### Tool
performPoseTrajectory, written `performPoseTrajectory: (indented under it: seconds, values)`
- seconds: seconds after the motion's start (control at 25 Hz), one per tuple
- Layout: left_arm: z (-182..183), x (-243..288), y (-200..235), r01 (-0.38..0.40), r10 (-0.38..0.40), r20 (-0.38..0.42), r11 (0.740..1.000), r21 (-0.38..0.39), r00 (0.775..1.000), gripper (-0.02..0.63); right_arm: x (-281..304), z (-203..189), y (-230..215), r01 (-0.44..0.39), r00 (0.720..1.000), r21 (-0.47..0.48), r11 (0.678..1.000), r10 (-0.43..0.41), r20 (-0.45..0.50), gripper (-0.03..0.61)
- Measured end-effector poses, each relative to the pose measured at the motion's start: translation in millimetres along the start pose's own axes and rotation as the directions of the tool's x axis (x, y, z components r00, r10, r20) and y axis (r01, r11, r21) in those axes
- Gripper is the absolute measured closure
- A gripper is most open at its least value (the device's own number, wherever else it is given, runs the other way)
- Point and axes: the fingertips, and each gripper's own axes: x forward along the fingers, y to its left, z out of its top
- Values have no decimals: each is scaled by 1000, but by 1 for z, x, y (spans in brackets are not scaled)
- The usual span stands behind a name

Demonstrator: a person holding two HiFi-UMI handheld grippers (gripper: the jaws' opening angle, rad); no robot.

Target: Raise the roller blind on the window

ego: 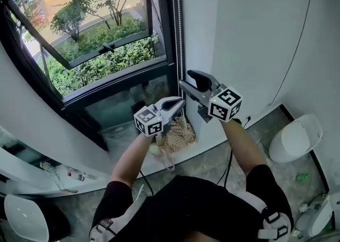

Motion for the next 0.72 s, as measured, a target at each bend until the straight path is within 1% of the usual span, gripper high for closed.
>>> performPoseTrajectory:
  seconds: [0.16, 0.24, 0.4, 0.44, 0.48, 0.6, 0.72]
  values:
    - [-2, -4, 0, -9, 9, 10, 1000, -28, 1000, 611, 14, 16, -1, 1, 1000, 1, 1000, -1, 16, 374]
    - [-1, -5, -1, -11, 11, 15, 999, -35, 1000, 611, 20, 20, 0, -5, 1000, 6, 1000, 5, 18, 389]
    - [0, -5, -3, -11, 12, 15, 999, -33, 1000, 611, 25, 26, 4, -20, 999, 29, 999, 19, 43, 464]
    - [0, -5, -3, -12, 13, 17, 999, -34, 1000, 611, 26, 26, 3, -16, 999, 31, 999, 15, 45, 508]
    - [0, -5, -3, -14, 15, 19, 999, -35, 1000, 611, 26, 26, 2, -12, 999, 32, 999, 10, 48, 565]
    - [0, -7, -1, -24, 25, 21, 999, -37, 999, 611, 24, 25, 0, -3, 998, 30, 1000, 1, 69, 572]
    - [-6, -7, 0, -30, 31, 18, 998, -47, 999, 611, 21, 20, 1, 4, 998, -30, 1000, -3, 64, 574]
